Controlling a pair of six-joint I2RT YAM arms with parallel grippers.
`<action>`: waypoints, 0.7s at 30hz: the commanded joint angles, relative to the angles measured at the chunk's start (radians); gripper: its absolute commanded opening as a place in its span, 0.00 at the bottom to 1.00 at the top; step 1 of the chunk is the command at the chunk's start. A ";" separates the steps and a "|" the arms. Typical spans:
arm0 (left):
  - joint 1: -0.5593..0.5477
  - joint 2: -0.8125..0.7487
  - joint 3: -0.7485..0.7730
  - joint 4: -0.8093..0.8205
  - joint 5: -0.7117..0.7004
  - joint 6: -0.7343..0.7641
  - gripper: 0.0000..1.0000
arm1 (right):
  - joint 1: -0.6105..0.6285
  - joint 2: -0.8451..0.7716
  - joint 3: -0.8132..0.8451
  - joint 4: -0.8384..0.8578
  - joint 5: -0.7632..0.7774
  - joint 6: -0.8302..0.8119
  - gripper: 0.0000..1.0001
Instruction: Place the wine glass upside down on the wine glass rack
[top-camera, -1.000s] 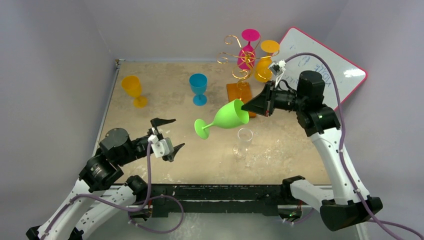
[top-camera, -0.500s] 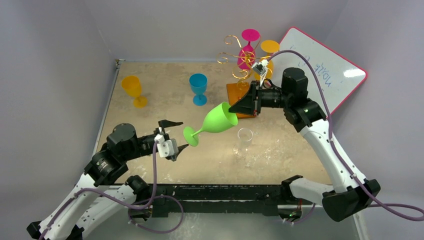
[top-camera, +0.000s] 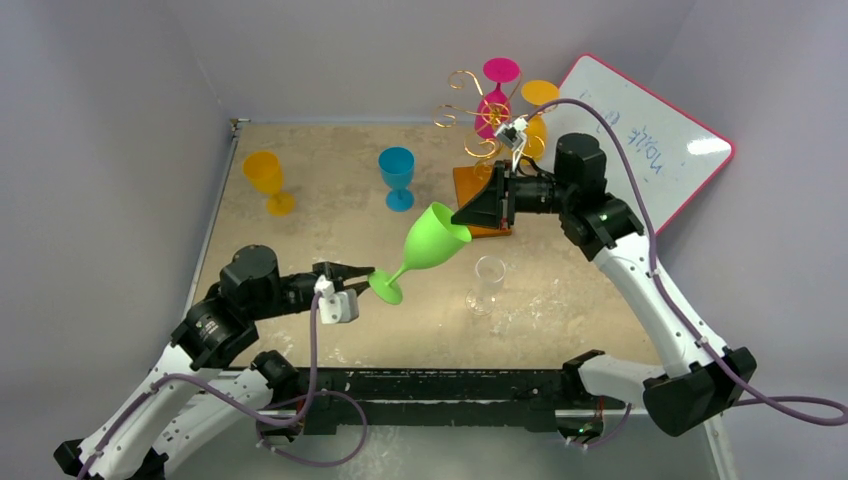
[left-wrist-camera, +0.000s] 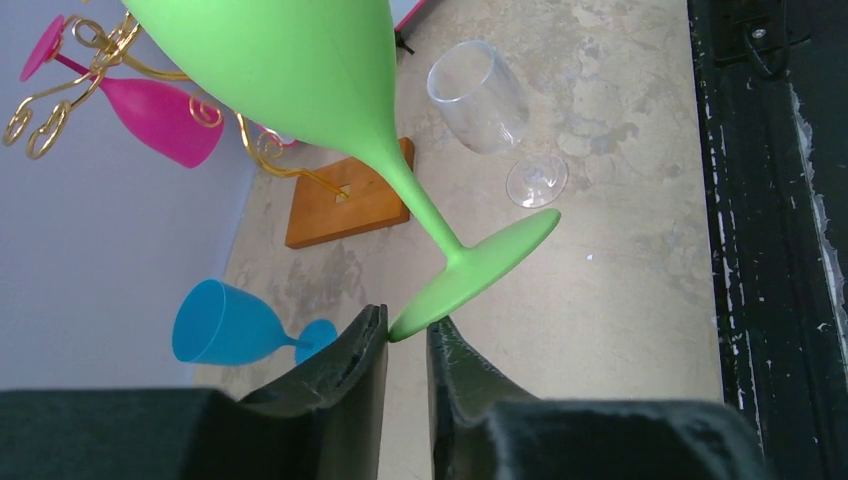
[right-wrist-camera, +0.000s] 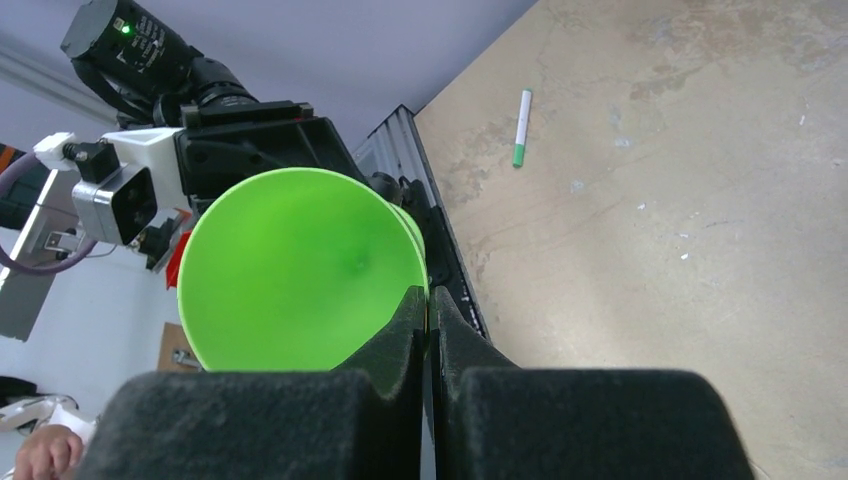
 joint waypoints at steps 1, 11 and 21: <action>-0.003 -0.001 0.036 -0.013 0.024 0.028 0.11 | 0.008 -0.003 0.017 0.060 -0.014 0.010 0.00; -0.003 -0.008 0.053 -0.038 -0.003 0.007 0.00 | 0.008 -0.028 -0.028 0.102 0.054 0.039 0.17; -0.003 -0.038 0.031 -0.034 -0.006 -0.025 0.00 | 0.007 -0.076 -0.088 0.189 0.206 0.163 0.45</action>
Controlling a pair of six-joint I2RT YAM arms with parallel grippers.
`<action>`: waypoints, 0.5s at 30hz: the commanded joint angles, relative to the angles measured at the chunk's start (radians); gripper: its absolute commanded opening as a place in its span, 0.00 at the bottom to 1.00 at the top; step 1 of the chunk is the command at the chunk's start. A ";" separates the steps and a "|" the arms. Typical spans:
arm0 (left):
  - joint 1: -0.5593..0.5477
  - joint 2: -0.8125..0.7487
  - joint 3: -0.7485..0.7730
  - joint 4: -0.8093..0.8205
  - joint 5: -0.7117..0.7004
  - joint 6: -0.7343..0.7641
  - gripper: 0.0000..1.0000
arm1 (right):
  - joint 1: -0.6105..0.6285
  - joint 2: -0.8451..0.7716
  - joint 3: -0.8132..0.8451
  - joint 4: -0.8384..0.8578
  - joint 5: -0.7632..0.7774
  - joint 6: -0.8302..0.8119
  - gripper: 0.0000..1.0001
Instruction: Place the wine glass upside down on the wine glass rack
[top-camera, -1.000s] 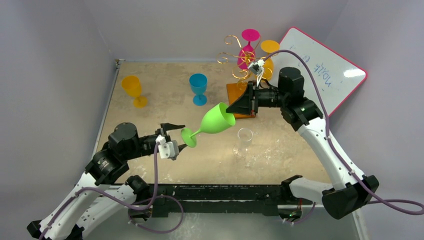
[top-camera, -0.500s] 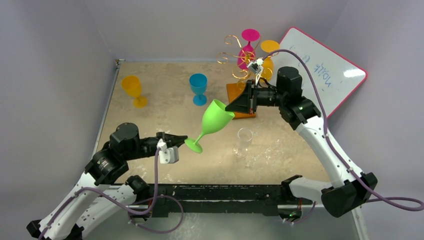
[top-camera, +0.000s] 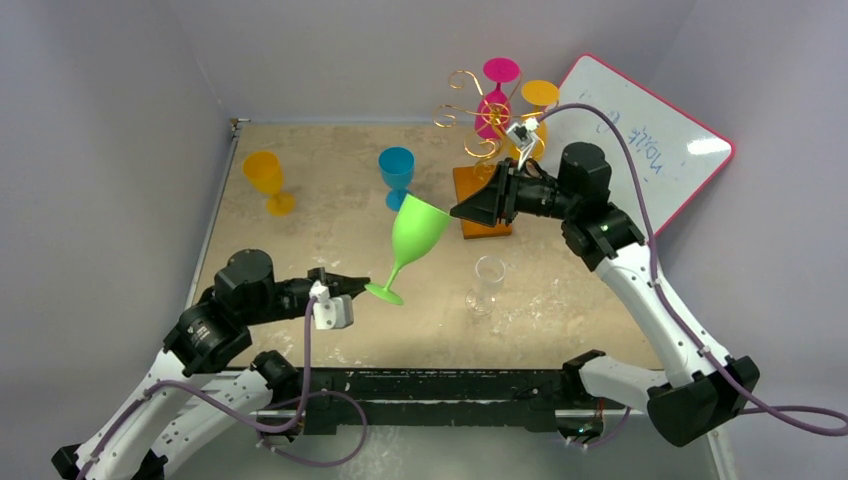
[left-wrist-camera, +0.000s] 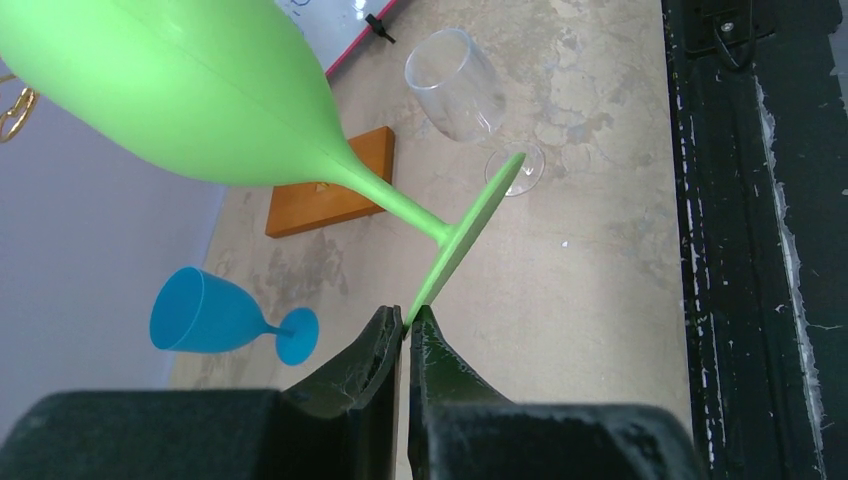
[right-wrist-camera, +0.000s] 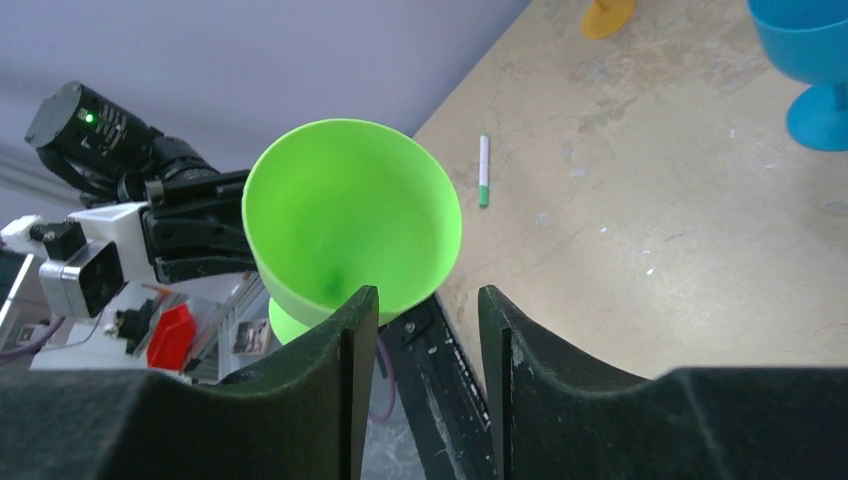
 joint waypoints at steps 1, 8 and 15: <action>-0.001 -0.010 0.012 0.046 -0.021 -0.039 0.00 | 0.005 -0.045 -0.022 0.112 0.082 0.080 0.46; 0.000 -0.010 -0.010 0.061 -0.053 -0.085 0.00 | 0.005 -0.071 -0.095 0.187 0.130 0.095 0.48; 0.000 -0.021 -0.058 0.188 -0.140 -0.238 0.00 | 0.006 -0.098 -0.133 0.264 0.157 0.049 0.47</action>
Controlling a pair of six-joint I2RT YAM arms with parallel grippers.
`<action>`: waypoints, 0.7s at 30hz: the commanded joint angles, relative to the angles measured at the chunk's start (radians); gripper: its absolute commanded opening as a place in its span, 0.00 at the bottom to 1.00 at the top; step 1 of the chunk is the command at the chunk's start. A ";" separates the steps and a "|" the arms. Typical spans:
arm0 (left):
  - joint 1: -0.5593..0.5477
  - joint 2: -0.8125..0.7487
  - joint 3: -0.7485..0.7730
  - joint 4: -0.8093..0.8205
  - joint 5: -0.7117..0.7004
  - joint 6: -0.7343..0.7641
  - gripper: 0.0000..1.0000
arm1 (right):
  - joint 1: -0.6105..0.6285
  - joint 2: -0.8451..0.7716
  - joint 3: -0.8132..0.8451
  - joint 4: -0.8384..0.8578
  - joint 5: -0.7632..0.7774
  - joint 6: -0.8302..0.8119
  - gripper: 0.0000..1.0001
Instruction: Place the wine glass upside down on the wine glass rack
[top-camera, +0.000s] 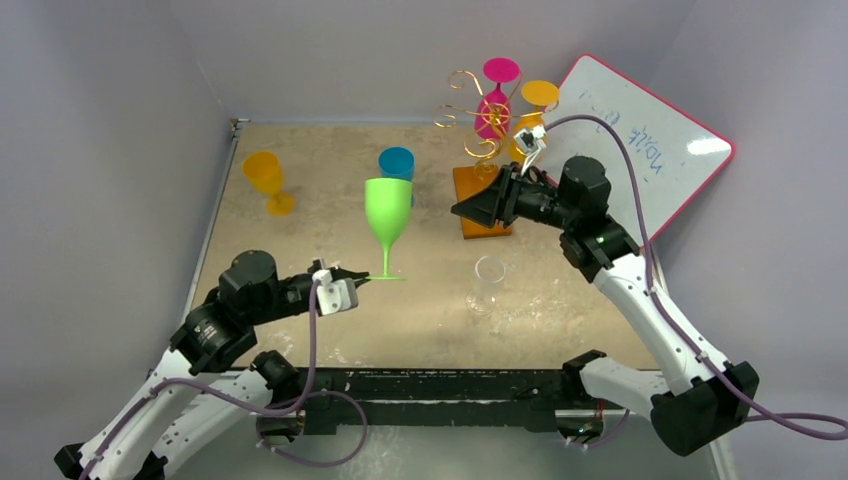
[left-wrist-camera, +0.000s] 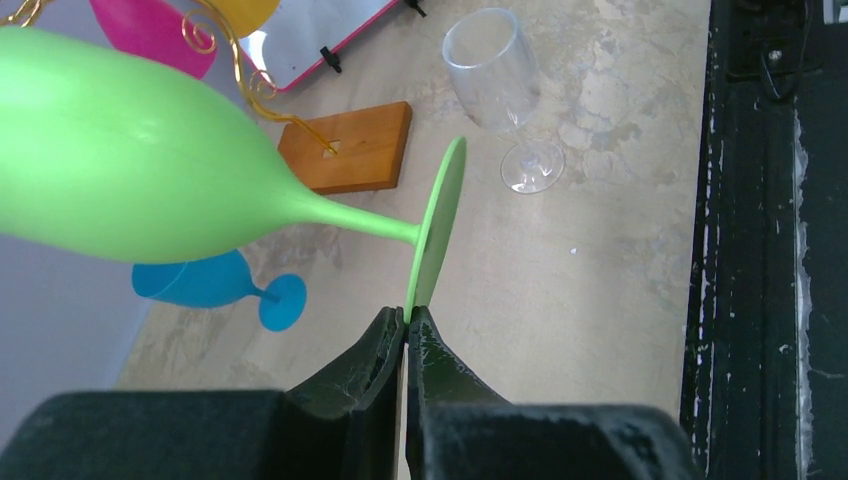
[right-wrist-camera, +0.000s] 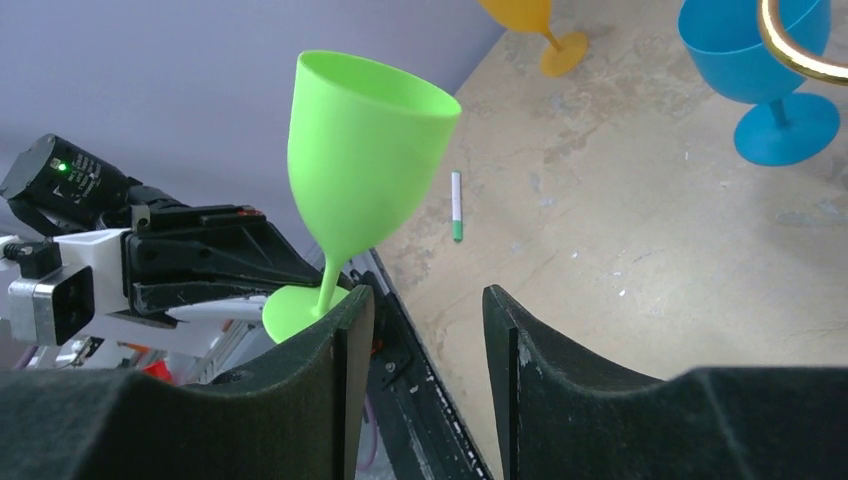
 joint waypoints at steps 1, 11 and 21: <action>-0.002 -0.020 -0.038 0.183 -0.076 -0.158 0.00 | 0.007 -0.052 -0.014 0.119 0.033 -0.041 0.46; -0.002 0.039 -0.035 0.355 -0.261 -0.513 0.00 | 0.012 -0.096 -0.050 0.230 0.003 -0.114 0.44; -0.001 0.078 -0.001 0.479 -0.257 -0.901 0.00 | 0.044 -0.102 -0.082 0.373 -0.030 -0.036 0.50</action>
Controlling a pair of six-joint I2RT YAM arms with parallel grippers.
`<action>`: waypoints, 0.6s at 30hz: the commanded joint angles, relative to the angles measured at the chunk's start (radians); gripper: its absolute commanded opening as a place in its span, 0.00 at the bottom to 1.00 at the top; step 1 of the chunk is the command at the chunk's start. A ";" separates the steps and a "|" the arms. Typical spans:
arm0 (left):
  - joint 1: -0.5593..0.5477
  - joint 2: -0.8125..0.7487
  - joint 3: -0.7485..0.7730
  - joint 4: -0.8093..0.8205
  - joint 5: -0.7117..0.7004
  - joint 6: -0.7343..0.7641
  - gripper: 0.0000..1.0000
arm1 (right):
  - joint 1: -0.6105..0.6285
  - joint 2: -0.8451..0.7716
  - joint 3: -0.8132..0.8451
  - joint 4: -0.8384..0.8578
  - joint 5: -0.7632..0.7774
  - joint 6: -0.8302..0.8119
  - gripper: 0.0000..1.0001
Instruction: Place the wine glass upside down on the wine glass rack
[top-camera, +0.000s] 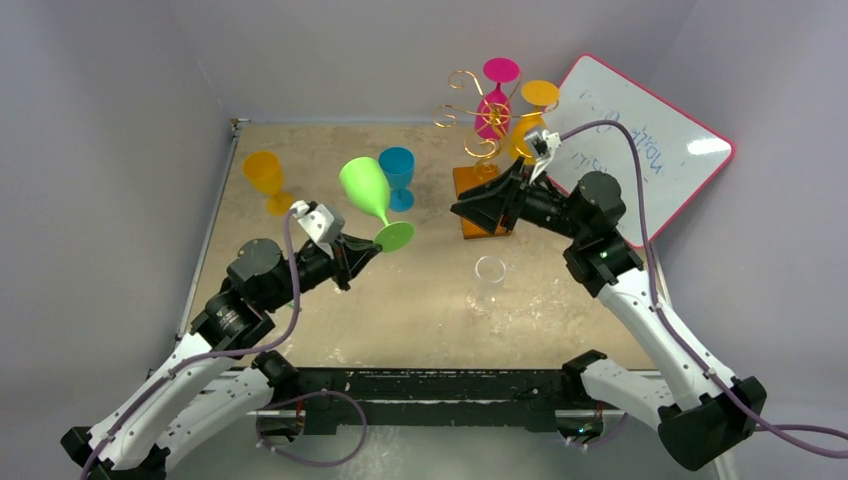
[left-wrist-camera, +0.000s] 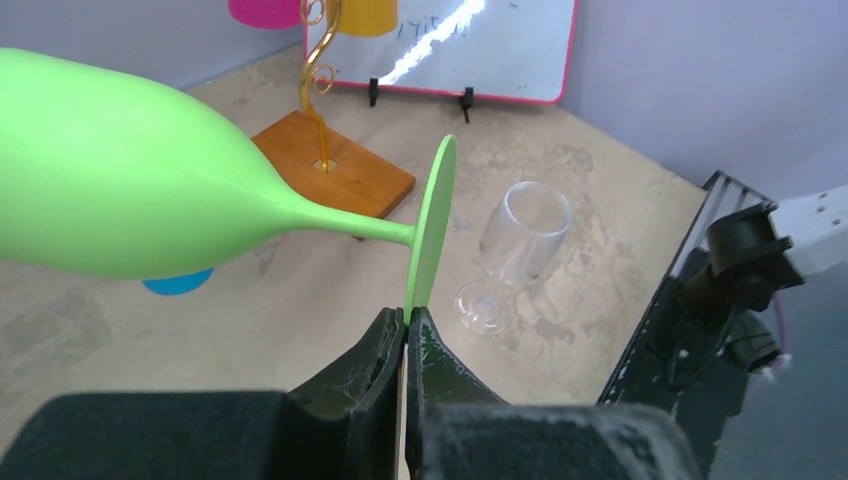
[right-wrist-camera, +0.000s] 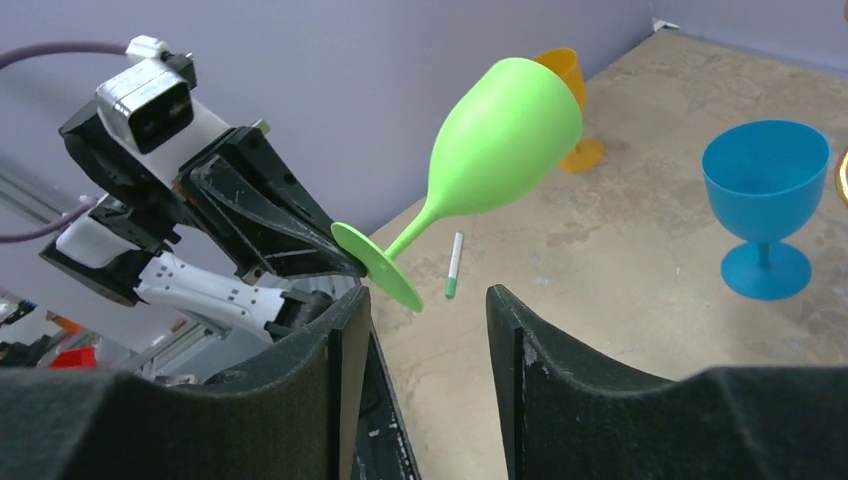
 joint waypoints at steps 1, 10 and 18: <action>-0.002 -0.002 0.047 0.160 0.000 -0.239 0.00 | 0.017 -0.014 -0.014 0.157 -0.041 0.048 0.51; -0.001 -0.005 0.033 0.300 0.023 -0.439 0.00 | 0.082 0.037 -0.014 0.236 -0.071 0.115 0.50; -0.002 0.015 0.025 0.364 0.047 -0.541 0.00 | 0.134 0.079 0.032 0.203 -0.077 0.115 0.50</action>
